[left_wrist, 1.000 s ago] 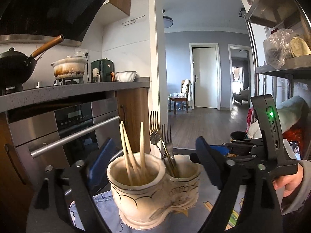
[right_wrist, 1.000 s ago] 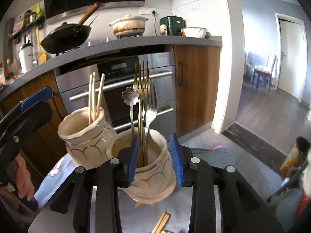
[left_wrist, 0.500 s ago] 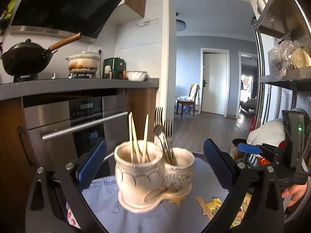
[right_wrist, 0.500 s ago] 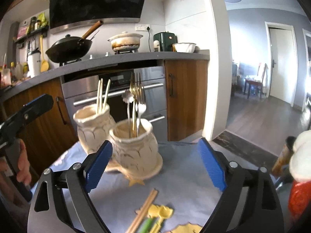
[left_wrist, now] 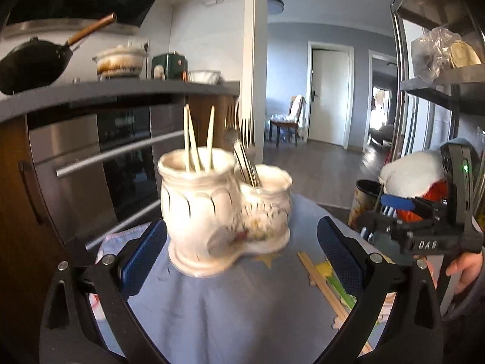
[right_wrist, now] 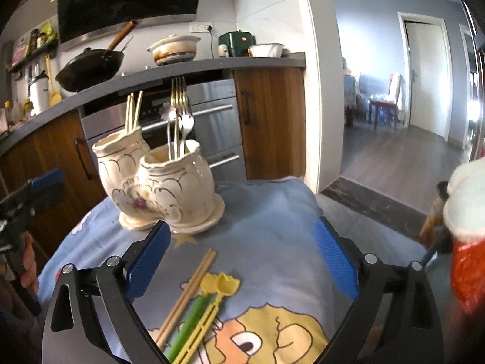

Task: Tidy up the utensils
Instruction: 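Move both grippers back toward the remaining utensils on the cloth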

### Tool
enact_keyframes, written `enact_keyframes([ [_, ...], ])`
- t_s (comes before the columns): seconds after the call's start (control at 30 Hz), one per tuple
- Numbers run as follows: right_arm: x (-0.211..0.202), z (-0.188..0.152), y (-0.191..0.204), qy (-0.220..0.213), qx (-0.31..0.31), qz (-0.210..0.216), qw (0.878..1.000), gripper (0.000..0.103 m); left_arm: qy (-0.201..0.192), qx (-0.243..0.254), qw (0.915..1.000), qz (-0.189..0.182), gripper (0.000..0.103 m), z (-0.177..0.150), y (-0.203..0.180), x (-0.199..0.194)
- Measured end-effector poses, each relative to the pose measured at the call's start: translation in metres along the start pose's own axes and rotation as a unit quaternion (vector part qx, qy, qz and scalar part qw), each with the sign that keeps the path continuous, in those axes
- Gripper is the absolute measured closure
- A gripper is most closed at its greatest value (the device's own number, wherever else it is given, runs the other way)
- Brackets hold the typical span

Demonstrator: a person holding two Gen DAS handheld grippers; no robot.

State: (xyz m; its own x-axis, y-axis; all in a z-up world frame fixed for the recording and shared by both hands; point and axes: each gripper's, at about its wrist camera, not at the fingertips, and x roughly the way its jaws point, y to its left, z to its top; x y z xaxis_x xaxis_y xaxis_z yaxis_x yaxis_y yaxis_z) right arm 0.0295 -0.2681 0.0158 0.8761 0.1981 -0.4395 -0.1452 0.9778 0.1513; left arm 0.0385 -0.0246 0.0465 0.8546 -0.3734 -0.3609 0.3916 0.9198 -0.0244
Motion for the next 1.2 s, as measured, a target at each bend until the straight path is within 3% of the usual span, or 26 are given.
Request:
enact_keyframes([
  [0.13, -0.001, -0.006, -0.002, 0.007, 0.0, 0.0, 1.0, 0.008, 0.013, -0.007, 0.9998, -0.012, 0.005, -0.01, 0.002, -0.002],
  [0.23, 0.0, -0.011, -0.003, 0.015, -0.001, -0.001, 1.0, 0.008, 0.021, -0.017, 0.9996, 0.005, 0.005, -0.016, 0.006, -0.001],
  [0.37, 0.0, -0.015, -0.006, 0.024, -0.002, -0.003, 1.0, 0.007, 0.039, -0.031, 0.9988, -0.002, 0.005, -0.02, 0.01, 0.001],
  [0.53, -0.001, -0.021, -0.007, 0.041, -0.005, -0.007, 0.999, 0.007, 0.054, 0.004, 0.9983, 0.02, 0.005, -0.026, 0.001, -0.001],
  [0.8, 0.002, -0.032, -0.002, 0.064, -0.02, -0.008, 0.998, 0.007, 0.083, 0.027, 0.9961, 0.011, 0.005, -0.041, -0.011, 0.002],
  [1.2, 0.011, -0.046, 0.004, 0.118, -0.025, 0.024, 0.992, 0.007, 0.144, -0.011, 0.9896, 0.003, 0.005, -0.067, -0.005, 0.021],
])
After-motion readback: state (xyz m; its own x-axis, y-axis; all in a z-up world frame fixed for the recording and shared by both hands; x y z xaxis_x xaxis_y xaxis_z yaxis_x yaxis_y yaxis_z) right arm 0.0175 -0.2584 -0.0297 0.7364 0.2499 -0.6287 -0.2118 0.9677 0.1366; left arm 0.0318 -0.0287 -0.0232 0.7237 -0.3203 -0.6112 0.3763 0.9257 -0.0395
